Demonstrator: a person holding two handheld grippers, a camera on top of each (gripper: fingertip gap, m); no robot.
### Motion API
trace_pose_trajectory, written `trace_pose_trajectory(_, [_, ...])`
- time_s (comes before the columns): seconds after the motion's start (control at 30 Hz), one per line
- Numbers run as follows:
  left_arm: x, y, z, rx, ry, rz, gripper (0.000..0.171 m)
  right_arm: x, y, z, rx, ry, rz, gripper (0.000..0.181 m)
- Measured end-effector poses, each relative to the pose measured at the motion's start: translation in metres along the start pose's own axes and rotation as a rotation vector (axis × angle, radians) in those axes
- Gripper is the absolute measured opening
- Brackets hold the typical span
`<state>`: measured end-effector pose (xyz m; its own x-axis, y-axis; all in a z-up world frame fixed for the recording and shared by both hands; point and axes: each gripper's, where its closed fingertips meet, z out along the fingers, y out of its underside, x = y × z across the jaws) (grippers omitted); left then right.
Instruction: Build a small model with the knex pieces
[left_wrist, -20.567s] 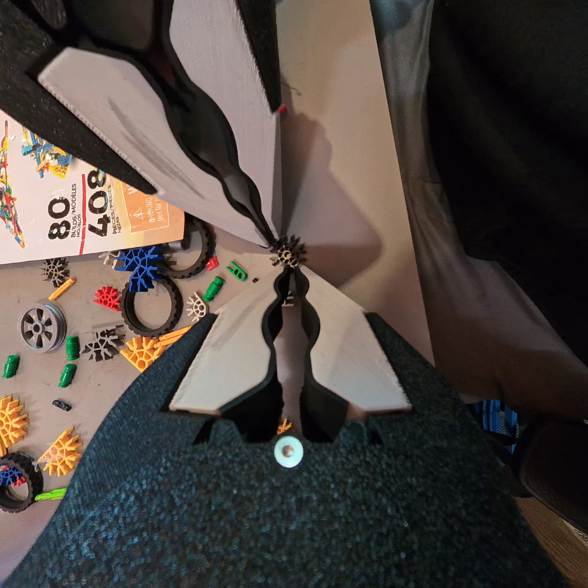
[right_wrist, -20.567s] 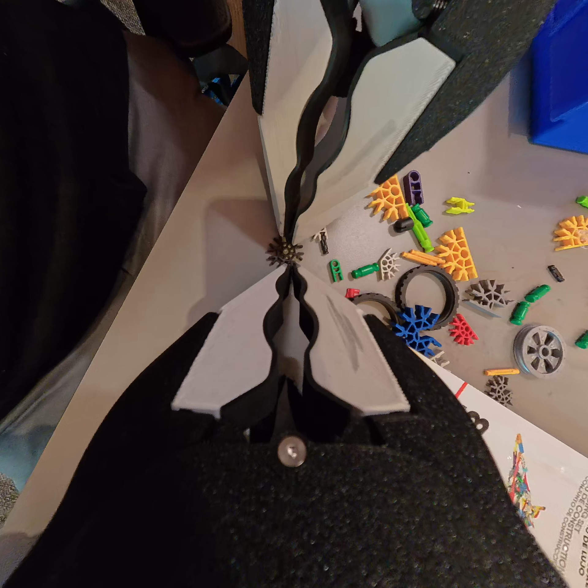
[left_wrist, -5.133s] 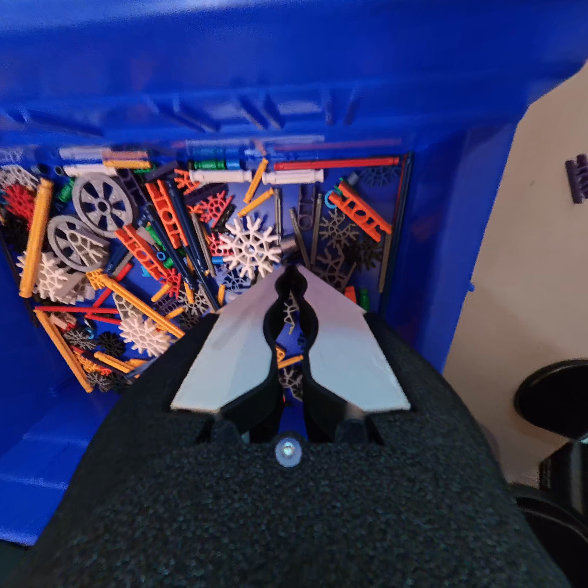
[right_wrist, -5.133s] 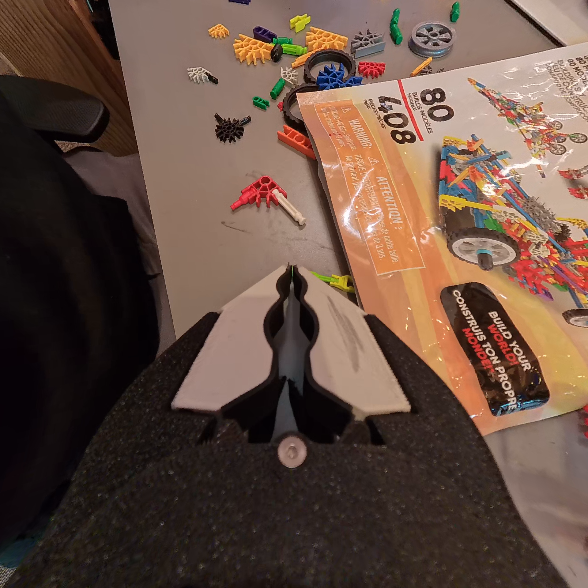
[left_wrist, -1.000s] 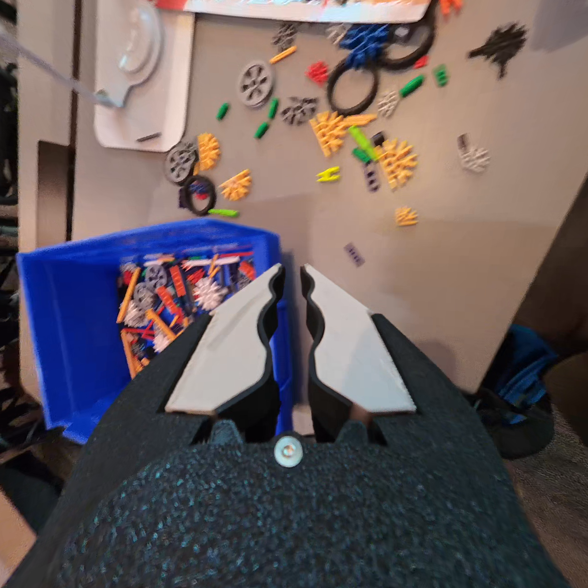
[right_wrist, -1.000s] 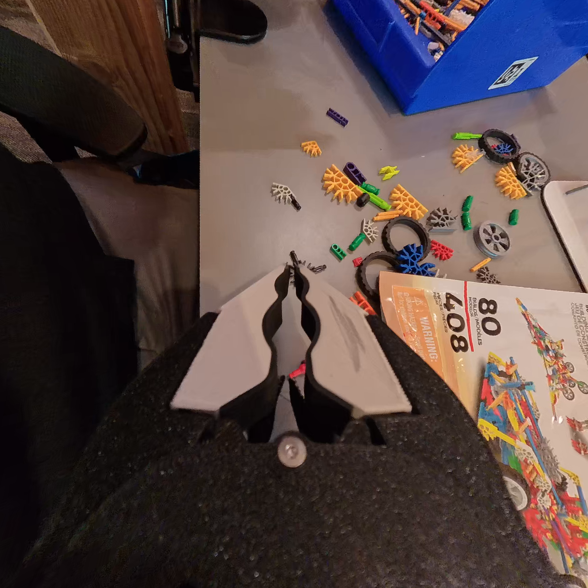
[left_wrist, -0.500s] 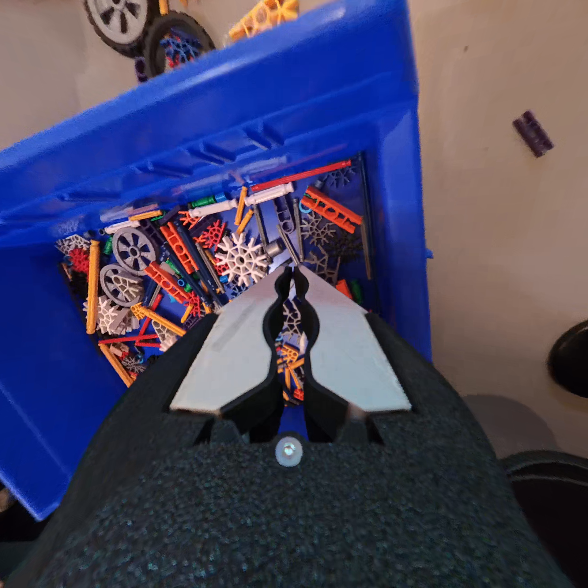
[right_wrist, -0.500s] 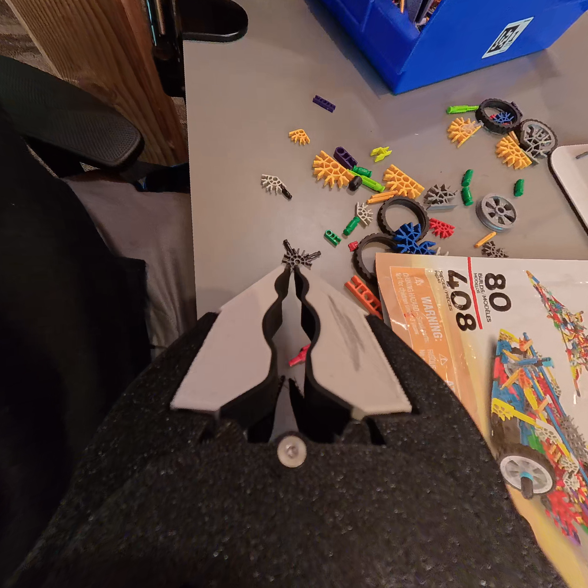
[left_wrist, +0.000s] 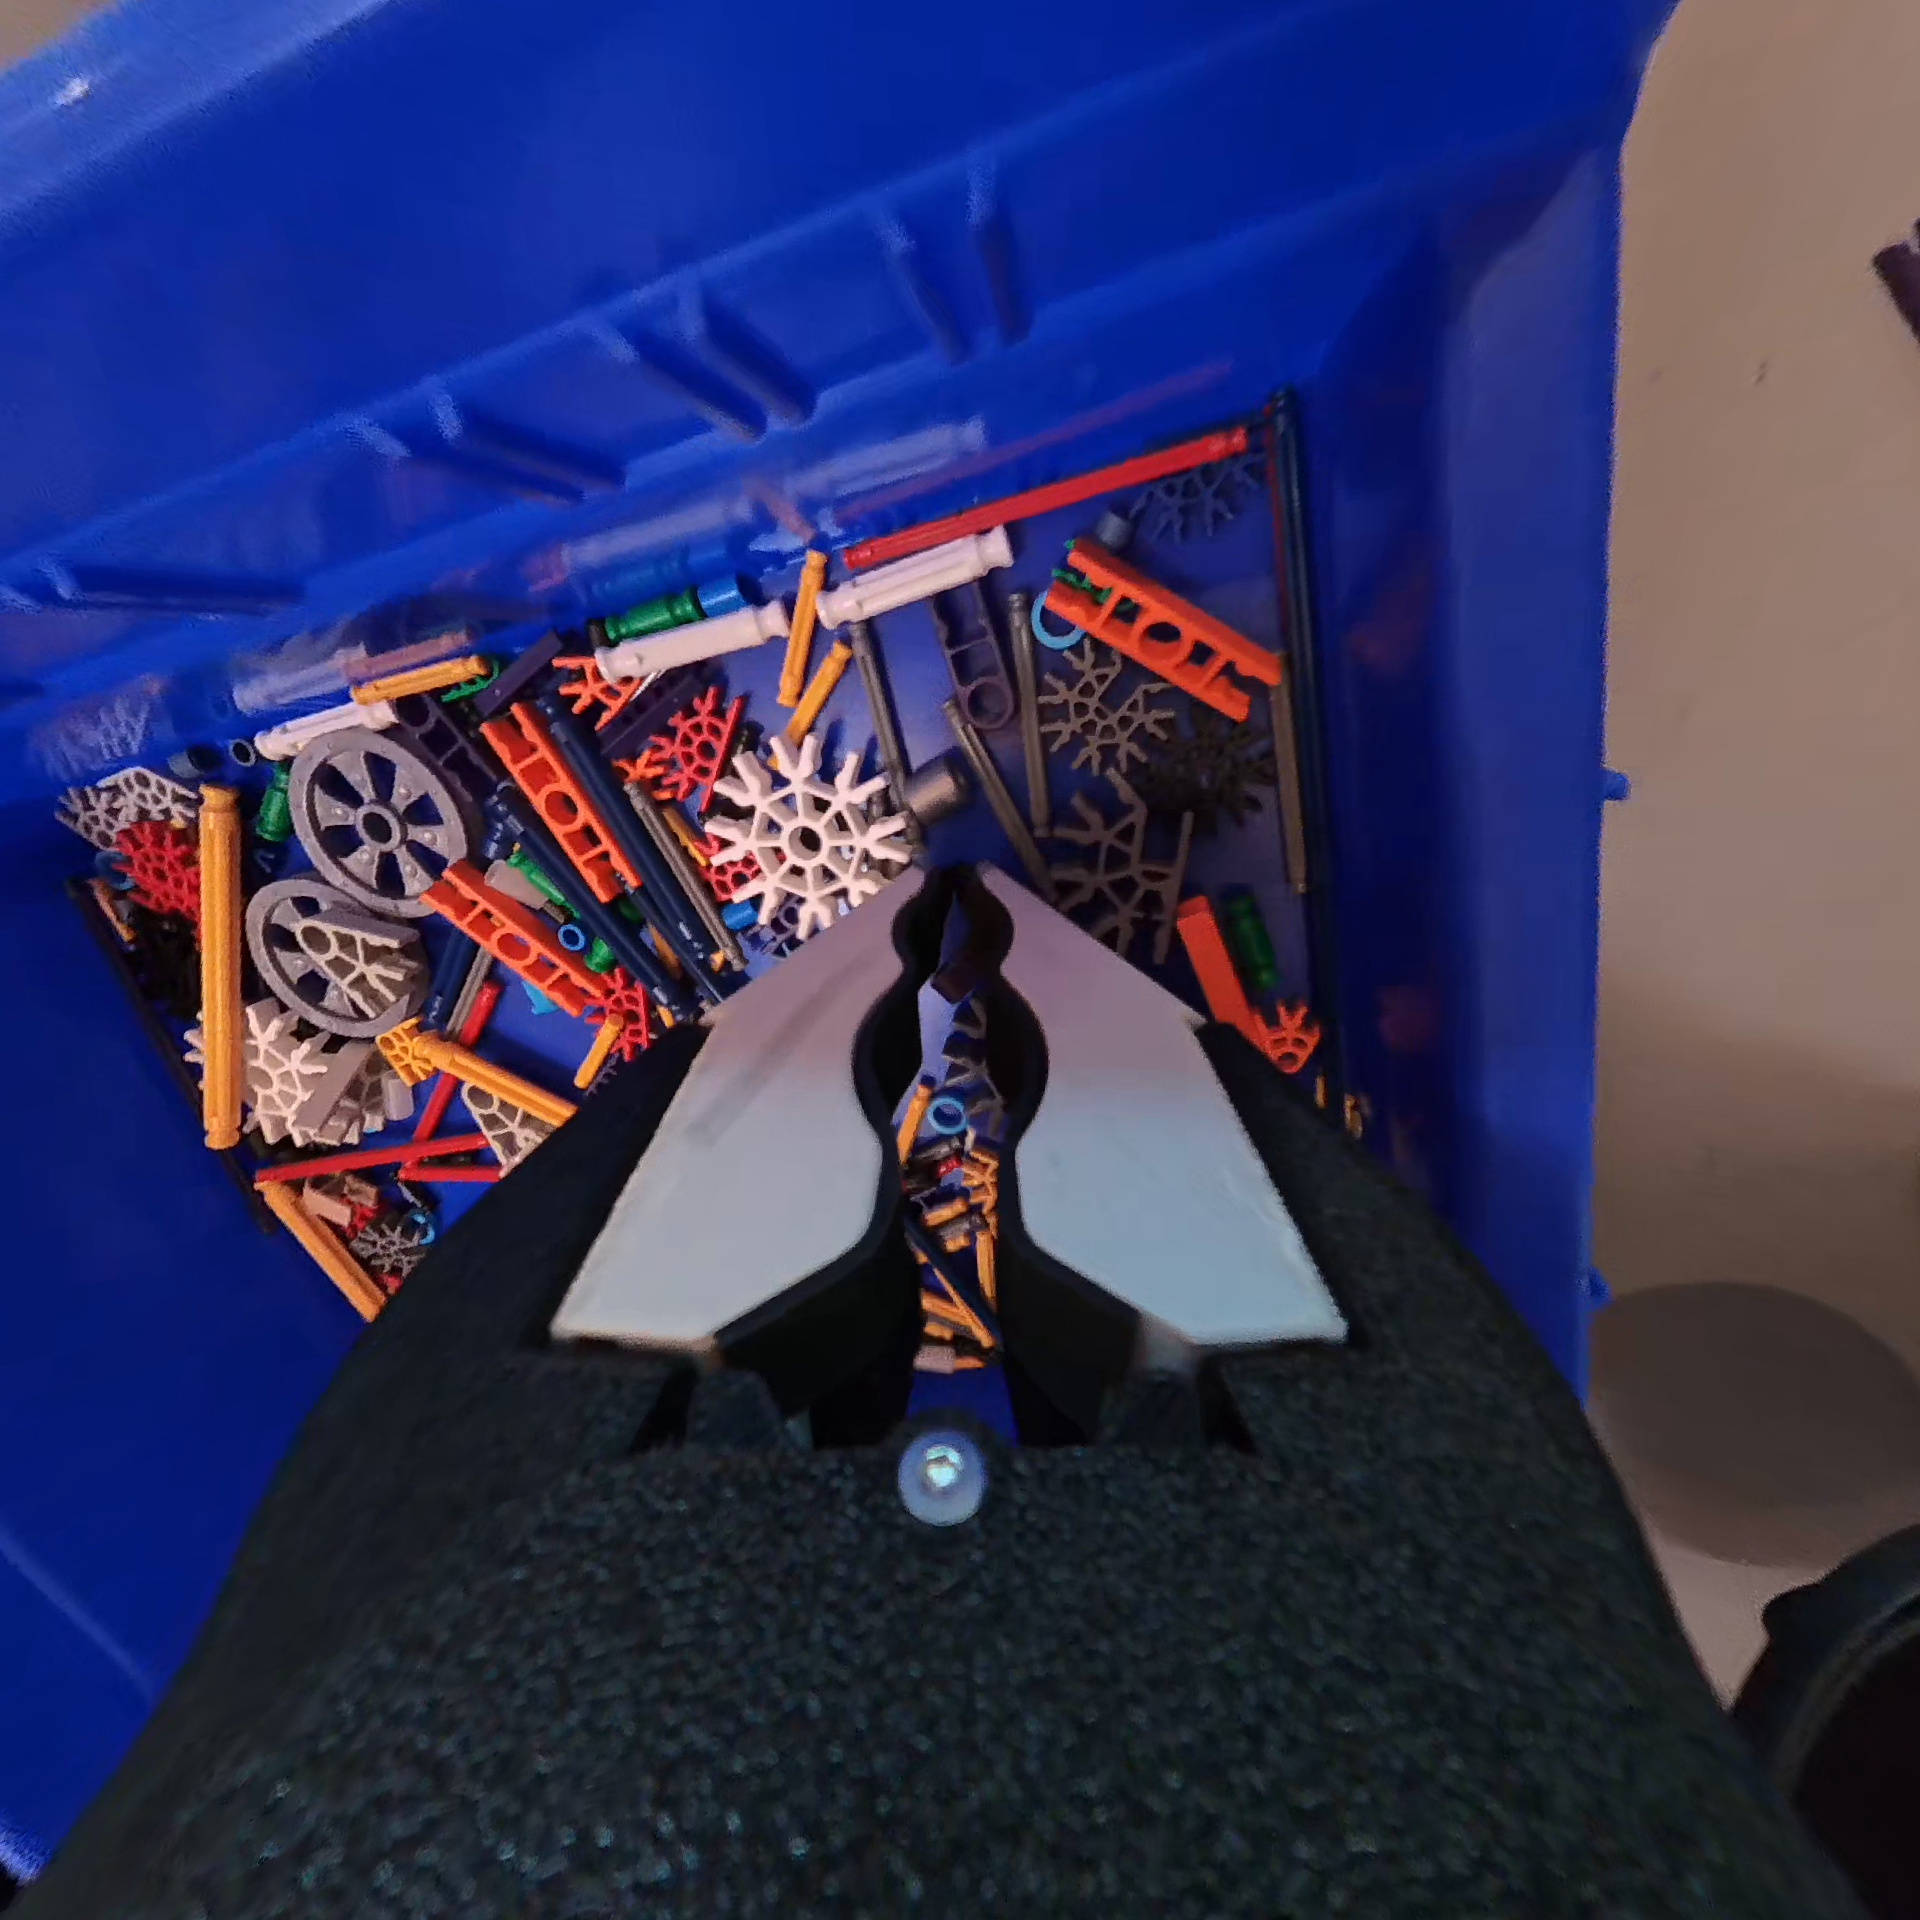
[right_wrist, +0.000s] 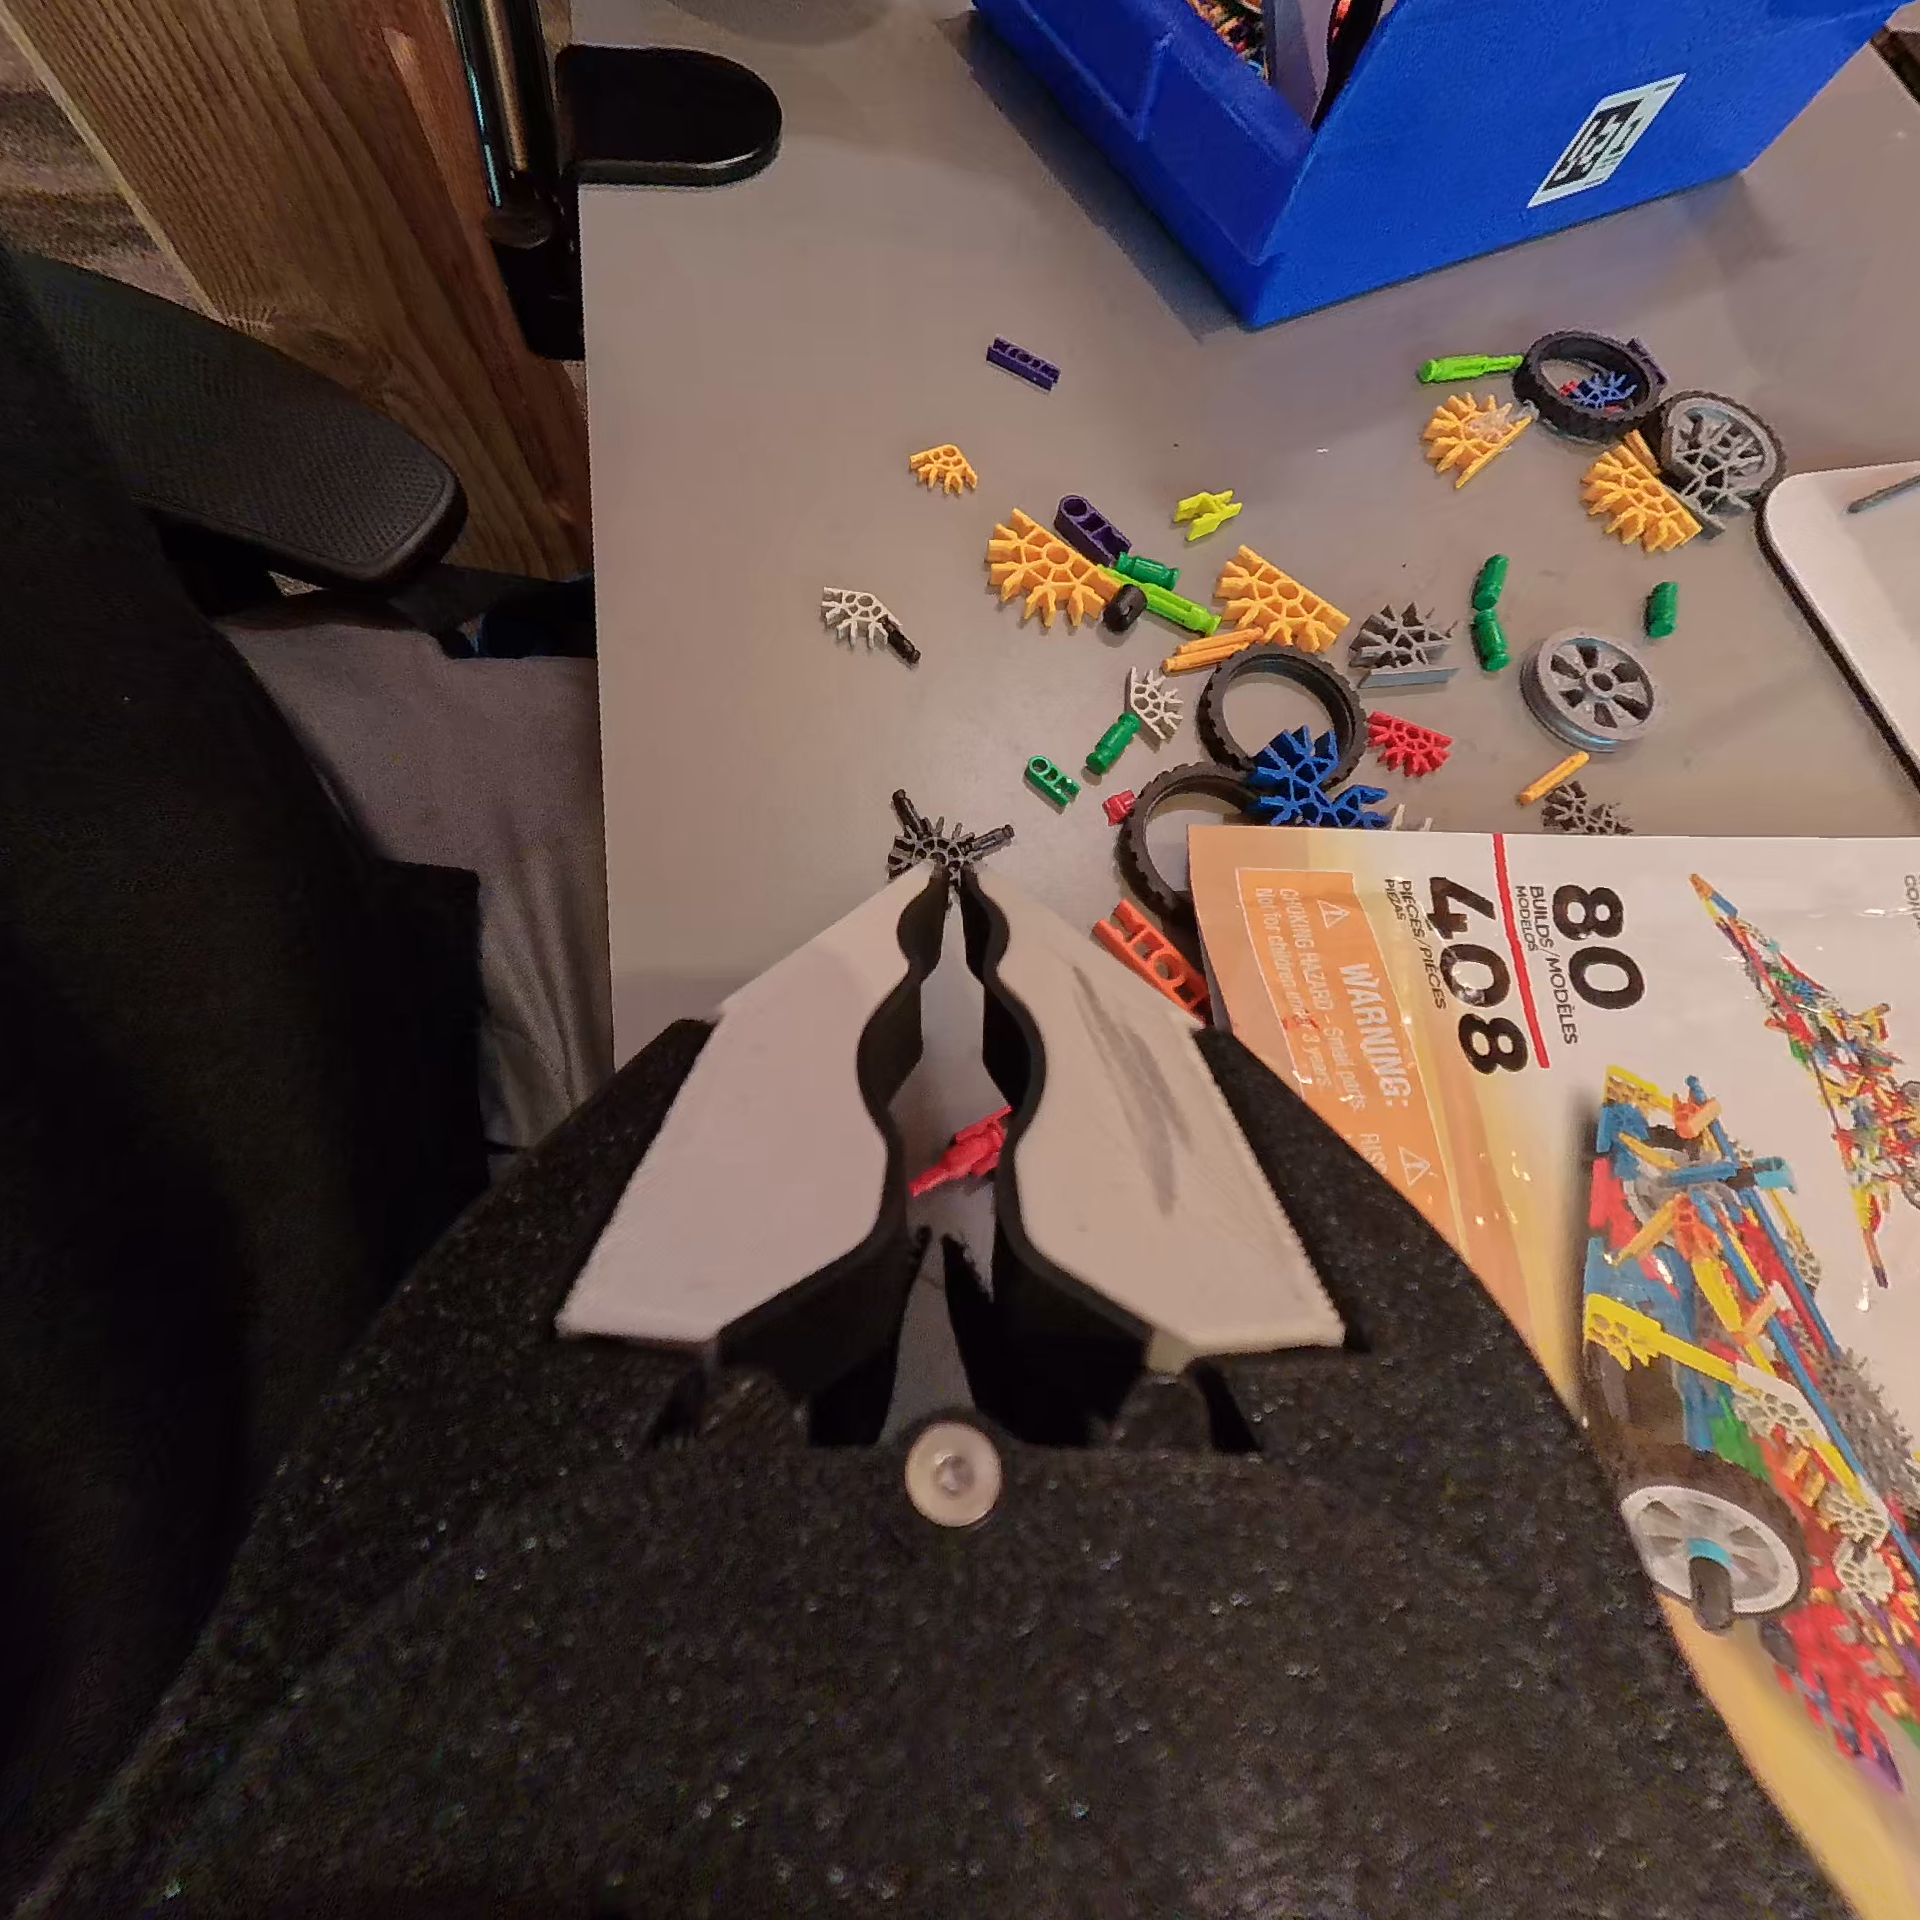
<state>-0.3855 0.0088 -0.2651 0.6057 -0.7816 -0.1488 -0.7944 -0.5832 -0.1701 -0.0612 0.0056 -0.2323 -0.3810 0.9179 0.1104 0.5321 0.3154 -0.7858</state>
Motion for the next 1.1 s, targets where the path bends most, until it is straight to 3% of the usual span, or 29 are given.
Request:
trace_pose_trajectory(0.73, [-0.0038, 0.007, 0.0008, -0.052, 0.04, 0.027, 0.004, 0.0064, 0.0073, -0.0027, 0.009, 0.005, 0.025, 0.001])
trace_pose_trajectory(1.1, [0.0014, 0.0092, 0.0014, -0.012, 0.048, -0.062, 0.002, 0.009, 0.0087, -0.0044, 0.015, 0.015, 0.03, 0.001])
